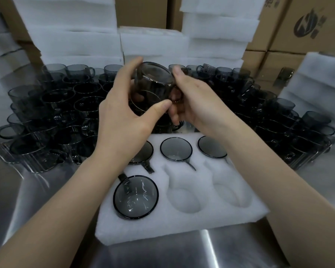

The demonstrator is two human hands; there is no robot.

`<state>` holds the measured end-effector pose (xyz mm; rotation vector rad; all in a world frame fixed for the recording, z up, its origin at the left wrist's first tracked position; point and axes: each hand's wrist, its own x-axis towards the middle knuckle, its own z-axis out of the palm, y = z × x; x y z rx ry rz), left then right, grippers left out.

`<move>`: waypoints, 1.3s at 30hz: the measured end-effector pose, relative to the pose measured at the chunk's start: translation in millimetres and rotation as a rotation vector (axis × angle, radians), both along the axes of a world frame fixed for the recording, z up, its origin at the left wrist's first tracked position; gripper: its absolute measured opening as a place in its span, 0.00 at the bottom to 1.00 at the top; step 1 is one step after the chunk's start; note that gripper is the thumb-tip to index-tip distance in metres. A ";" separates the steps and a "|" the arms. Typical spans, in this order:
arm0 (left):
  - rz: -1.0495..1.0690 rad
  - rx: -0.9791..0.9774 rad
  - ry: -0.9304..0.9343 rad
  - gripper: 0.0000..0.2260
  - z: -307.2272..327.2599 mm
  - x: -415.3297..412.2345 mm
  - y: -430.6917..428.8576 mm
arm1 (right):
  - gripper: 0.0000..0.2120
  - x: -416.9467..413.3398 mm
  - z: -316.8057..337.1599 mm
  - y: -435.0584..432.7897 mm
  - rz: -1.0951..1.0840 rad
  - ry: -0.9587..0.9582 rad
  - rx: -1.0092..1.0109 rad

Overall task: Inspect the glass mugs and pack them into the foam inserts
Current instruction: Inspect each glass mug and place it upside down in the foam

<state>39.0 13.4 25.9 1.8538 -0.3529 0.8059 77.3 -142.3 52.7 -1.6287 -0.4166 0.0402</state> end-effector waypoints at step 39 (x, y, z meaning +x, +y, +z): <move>-0.379 -0.126 0.134 0.26 3.1 0.0 -5.6 | 0.23 -12.5 3.0 10.5 0.361 0.197 0.313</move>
